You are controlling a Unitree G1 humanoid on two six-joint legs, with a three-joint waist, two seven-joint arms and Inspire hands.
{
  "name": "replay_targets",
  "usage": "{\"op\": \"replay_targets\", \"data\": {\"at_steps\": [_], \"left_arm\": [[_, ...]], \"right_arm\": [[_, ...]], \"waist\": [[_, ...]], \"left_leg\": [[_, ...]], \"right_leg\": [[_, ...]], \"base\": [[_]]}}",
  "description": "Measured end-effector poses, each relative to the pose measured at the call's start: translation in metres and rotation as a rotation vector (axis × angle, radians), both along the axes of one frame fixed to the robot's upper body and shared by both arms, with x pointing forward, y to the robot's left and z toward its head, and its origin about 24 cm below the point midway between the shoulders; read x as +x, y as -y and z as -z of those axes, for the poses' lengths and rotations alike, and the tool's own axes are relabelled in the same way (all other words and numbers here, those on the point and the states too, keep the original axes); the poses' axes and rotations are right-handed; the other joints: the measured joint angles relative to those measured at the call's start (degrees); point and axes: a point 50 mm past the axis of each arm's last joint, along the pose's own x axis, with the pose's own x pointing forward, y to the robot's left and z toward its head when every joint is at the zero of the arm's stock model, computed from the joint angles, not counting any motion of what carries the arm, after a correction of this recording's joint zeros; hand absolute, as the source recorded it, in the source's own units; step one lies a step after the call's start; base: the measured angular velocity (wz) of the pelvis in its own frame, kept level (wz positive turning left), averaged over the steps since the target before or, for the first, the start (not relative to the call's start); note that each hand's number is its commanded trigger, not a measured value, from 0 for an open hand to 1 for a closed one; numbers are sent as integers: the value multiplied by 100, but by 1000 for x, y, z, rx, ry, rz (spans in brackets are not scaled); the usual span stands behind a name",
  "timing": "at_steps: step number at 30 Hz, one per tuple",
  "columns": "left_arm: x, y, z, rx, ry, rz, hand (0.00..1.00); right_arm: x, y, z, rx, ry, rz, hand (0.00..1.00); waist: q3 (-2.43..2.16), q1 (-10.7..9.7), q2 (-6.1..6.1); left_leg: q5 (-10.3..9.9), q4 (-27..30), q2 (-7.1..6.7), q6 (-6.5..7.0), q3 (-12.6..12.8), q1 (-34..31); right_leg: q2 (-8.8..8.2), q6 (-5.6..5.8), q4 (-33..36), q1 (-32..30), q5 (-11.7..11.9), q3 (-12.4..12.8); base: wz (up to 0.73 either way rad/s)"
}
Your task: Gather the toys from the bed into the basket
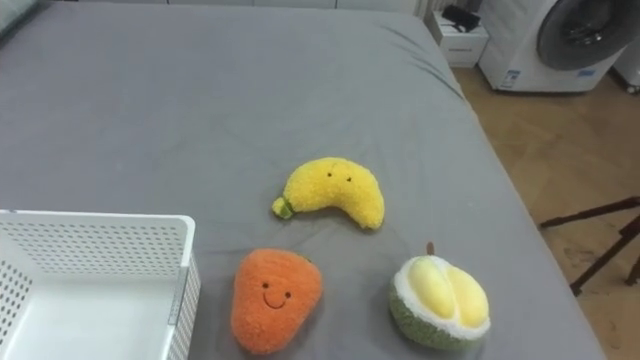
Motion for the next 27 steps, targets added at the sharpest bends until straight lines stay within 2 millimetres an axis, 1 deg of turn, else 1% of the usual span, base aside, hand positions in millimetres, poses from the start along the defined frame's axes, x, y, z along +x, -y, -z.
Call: {"op": "replay_targets", "data": {"at_steps": [3, 4, 7, 8, 9, 11, 13, 14, 15, 18, 19, 20, 22, 27], "left_arm": [[1, 0, 0, 1, 6, 4, 0], [2, 0, 0, 1, 7, 12, 0], [2, 1, 0, 1, 6, 22, 0], [2, 1, 0, 1, 6, 23, 0], [2, 1, 0, 3, 6, 25, 0], [3, 2, 0, 2, 2, 42, 0], [4, 2, 0, 0, 1, 53, 0], [5, 3, 1, -1, 0, 58, 0], [5, 3, 1, -1, 1, 60, 0], [8, 3, 0, 0, 8, 65, 0], [8, 3, 0, 0, 10, 69, 0], [9, 3, 0, 0, 11, 76, 0], [10, 4, 0, -1, 10, 82, 0], [10, 6, 0, 0, 9, 87, 0]], "right_arm": [[27, 7, -10, -81, 68, -79, 0], [37, 8, -15, -111, 91, -123, 0], [57, 11, -27, -171, 165, -190, 0], [61, 11, -29, -181, 176, -201, 0], [68, 10, -33, -199, 200, -222, 0], [78, 7, -39, -219, 234, -261, 0], [97, 2, -52, -264, 297, -346, 0], [101, 1, -55, -278, 310, -368, 0], [110, -2, -61, -303, 340, -407, 0], [126, -10, -74, -338, 406, -485, 0], [128, -12, -75, -340, 416, -497, 0], [131, -15, -78, -343, 432, -513, 0], [136, -18, -83, -353, 463, -531, 0], [143, -29, -88, -340, 503, -606, 0]], "waist": [[-4, 14, -14], [-22, 16, 12], [-34, 22, 26], [-31, 24, 5], [-39, 35, 8], [-39, 46, -8], [-22, 95, 11], [-28, 113, 1], [-26, 135, 3], [-26, 159, 1], [-36, 158, -14], [-31, 159, -16], [-48, 167, -13], [-53, 173, 25]], "left_leg": [[0, 1, 1, 0, 0, -39], [0, 2, 2, -1, 0, -61], [0, -3, 4, -1, 1, -75], [0, -5, 4, -1, 1, -77], [0, -8, 6, -1, 1, -79], [0, -8, 9, -1, 14, -79], [0, -8, 16, -2, 53, -81], [0, -8, 16, -2, 58, -80], [0, -8, 20, -2, 66, -81], [1, 10, 24, -3, 68, -132], [1, 21, 26, -3, 68, -157], [1, 22, 27, -3, 72, -179], [1, 21, 31, -3, 86, -228], [2, 20, 41, -5, 85, -239]], "right_leg": [[10, 0, -19, -26, 1, 3], [10, -1, -10, -52, 1, 3], [1, 0, -8, -66, 1, 3], [0, 0, -8, -69, 1, 3], [2, 0, -8, -74, 1, 5], [-2, -1, -3, -83, 2, 1], [-1, -4, 10, -101, 5, 1], [-6, -4, 16, -107, 6, 4], [-13, -4, 35, -119, 5, 6], [-17, -9, 77, -183, 2, 0], [-18, -9, 77, -201, 2, -3], [-17, -11, 75, -222, 4, 0], [-15, -15, 82, -277, 9, 0], [-10, -22, 91, -262, 24, 7]], "base": [[0], [0], [0], [0], [0], [-3], [-8], [-5], [0], [0], [0], [0], [0], [0]]}}
